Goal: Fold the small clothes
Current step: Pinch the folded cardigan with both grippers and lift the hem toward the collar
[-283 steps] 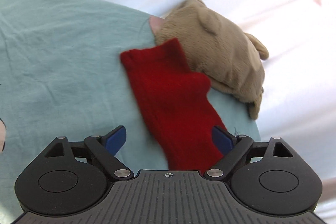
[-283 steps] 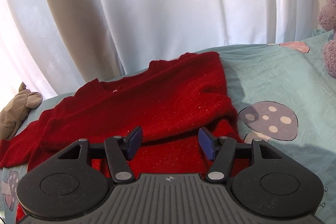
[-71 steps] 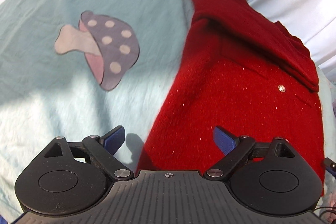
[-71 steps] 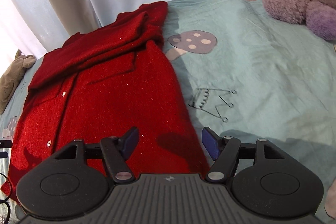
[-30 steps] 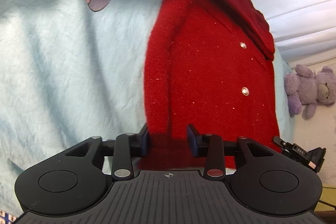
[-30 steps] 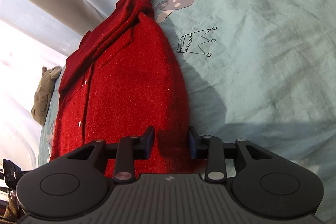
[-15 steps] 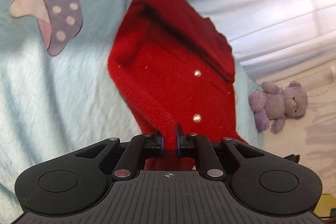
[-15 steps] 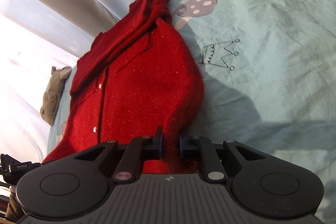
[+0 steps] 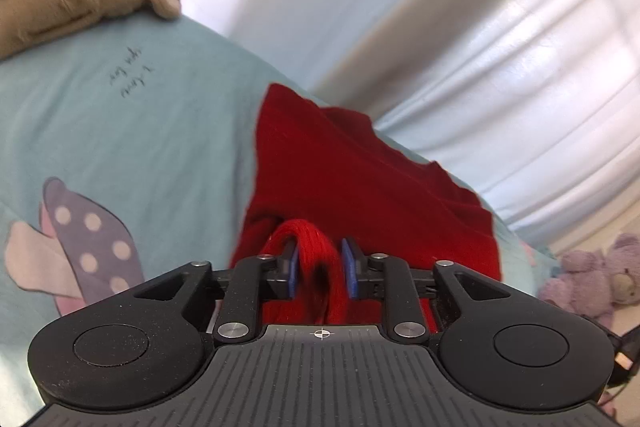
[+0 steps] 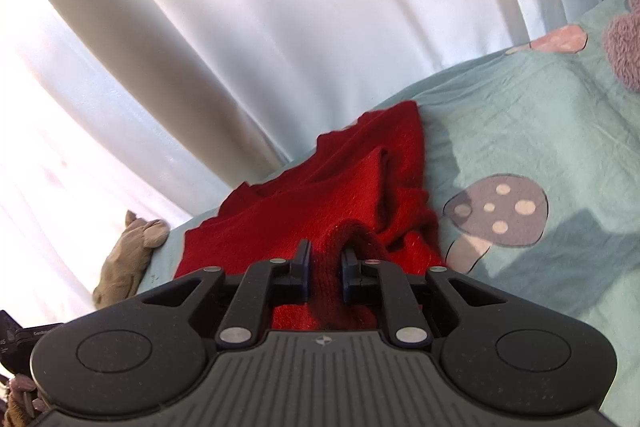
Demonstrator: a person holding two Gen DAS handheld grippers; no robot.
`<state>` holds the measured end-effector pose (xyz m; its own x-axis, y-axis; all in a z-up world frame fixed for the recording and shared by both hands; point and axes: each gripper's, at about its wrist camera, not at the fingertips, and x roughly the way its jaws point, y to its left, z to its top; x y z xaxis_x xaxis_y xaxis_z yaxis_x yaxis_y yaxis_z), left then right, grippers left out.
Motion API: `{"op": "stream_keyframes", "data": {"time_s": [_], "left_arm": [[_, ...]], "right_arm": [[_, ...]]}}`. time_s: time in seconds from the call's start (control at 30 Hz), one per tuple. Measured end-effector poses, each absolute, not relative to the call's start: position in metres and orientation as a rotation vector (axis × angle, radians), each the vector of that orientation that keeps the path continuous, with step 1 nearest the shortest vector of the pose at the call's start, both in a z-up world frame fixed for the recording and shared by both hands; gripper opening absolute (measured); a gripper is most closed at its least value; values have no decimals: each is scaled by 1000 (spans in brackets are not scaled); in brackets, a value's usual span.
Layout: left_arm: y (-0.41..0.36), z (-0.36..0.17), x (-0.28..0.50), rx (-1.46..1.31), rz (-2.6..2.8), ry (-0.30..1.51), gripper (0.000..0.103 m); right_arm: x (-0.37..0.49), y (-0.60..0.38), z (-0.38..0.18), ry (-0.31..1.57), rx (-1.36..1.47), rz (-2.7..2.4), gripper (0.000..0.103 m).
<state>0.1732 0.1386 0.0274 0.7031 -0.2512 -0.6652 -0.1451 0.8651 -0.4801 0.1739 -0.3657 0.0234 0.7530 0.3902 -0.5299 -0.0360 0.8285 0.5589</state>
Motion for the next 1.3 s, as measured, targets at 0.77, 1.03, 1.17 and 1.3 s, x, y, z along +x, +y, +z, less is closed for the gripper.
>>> {"op": "stream_keyframes", "data": {"time_s": [0.77, 1.03, 1.17, 1.3], "left_arm": [[116, -52, 208, -280, -141, 907, 44], [124, -34, 195, -306, -166, 853, 12], [127, -21, 187, -334, -187, 815, 12], [124, -25, 191, -329, -224, 820, 18]], "right_arm": [[221, -334, -39, 809, 28, 293, 46], [216, -342, -26, 768, 78, 384, 13], [210, -347, -17, 754, 96, 415, 11], [211, -339, -19, 766, 67, 452, 13]]}}
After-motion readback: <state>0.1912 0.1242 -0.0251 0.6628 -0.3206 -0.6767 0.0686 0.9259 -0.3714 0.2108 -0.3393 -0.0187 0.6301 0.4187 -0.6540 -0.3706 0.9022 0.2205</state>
